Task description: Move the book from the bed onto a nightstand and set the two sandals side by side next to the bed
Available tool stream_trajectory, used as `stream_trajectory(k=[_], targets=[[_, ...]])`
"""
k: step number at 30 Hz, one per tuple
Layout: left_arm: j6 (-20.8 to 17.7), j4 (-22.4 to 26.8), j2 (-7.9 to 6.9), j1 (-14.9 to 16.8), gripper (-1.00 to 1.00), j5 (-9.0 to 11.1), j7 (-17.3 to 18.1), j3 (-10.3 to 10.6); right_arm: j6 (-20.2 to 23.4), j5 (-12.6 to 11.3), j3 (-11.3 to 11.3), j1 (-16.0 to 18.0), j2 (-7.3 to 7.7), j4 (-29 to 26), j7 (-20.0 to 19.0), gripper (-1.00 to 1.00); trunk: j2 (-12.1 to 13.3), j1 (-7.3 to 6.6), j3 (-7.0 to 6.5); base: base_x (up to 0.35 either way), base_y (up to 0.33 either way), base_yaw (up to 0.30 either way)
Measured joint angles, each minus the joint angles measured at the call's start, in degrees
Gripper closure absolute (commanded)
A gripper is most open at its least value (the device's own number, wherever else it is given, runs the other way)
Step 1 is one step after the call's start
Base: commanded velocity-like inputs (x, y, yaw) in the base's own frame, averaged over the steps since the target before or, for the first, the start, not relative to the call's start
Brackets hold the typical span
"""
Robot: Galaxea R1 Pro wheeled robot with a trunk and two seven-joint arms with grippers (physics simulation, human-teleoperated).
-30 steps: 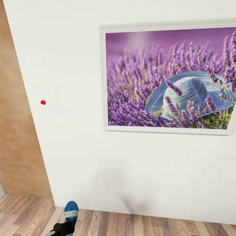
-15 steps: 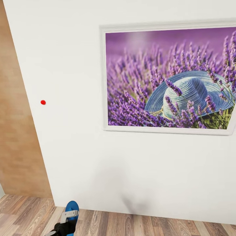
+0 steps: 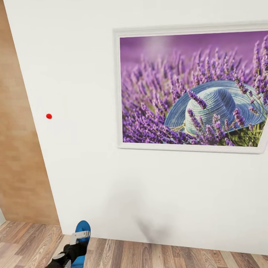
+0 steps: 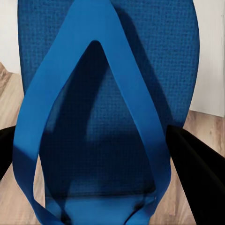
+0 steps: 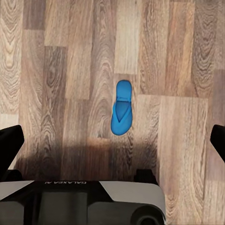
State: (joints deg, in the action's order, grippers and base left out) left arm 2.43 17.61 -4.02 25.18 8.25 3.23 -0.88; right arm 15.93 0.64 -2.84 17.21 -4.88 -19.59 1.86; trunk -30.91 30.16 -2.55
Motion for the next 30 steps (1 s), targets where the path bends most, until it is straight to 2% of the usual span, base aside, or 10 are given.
stream_trajectory(k=[3, 5, 9, 10, 13, 16, 18, 24, 27, 30], targets=[[-3.94, 5.08, -0.24, -0.95, 1.0, 0.02, 0.03, -0.07, 0.22, 0.01, -0.01, 0.28, 0.01, 0.01, 0.07, -1.0, 0.0, 0.0, 0.0, 0.0, 0.0, 0.0], [-7.2, 10.62, -0.68, -2.77, 1.0, 0.05, 0.09, -0.16, 0.31, 0.01, -0.02, 0.55, 0.04, 0.01, 0.1, -1.0, 0.0, 0.0, 0.0, 0.0, 0.0, 0.0], [-15.29, 27.72, -2.97, -9.5, 1.0, 0.32, 0.32, -0.33, 0.39, 0.01, -0.02, 1.17, 0.1, 0.01, 0.12, -1.0, -0.01, -0.01, 0.0, 0.0, 0.0, 0.0], [-15.37, 27.87, -2.99, -9.58, 1.0, 0.39, 0.33, -0.31, 0.4, 0.01, -0.03, 1.17, 0.11, 0.01, 0.13, -1.0, 0.01, 0.0, 0.0, 0.0, 0.0, 0.0], [-21.75, 42.12, -4.81, -15.97, 1.0, 0.59, 0.48, -0.5, 0.42, 0.01, -0.03, 1.64, 0.14, 0.01, 0.18, -1.0, -0.01, -0.01, 0.0, 0.0, 0.0, 0.0], [-27.19, 54.47, -5.82, -21.32, 1.0, 0.83, 0.56, -0.67, 0.47, 0.04, -0.03, 2.07, 0.12, 0.01, 0.19, -1.0, -0.01, -0.01, 0.0, 0.0, 0.0, 0.0], [-30.4, 60.26, -6.17, -23.68, 1.0, 0.88, 0.59, -0.75, 0.5, 0.06, -0.03, 2.44, 0.1, 0.01, 0.21, -1.0, -0.01, -0.01, 0.0, 0.0, 0.0, 0.0], [-41.23, 68.68, -6.62, -26.82, 1.0, 1.06, 0.64, -0.95, 0.58, 0.08, -0.03, 3.68, -0.05, 0.02, 0.49, -1.0, -0.01, 0.0, 0.02, 0.0, 0.0, 0.0], [-46.71, 71.21, -6.74, -27.39, 1.0, 1.13, 0.63, -1.01, 0.59, 0.06, -0.03, 4.08, -0.12, 0.06, 1.29, -1.0, -0.01, 0.0, 0.02, 0.0, 0.0, 0.0], [-50.56, 72.53, -6.81, -27.74, 1.0, 1.2, 0.63, -1.03, 0.59, 0.07, -0.01, 4.35, -0.18, 0.03, 2.2, -1.0, -0.01, 0.0, 0.02, 0.0, 0.0, 0.0]])
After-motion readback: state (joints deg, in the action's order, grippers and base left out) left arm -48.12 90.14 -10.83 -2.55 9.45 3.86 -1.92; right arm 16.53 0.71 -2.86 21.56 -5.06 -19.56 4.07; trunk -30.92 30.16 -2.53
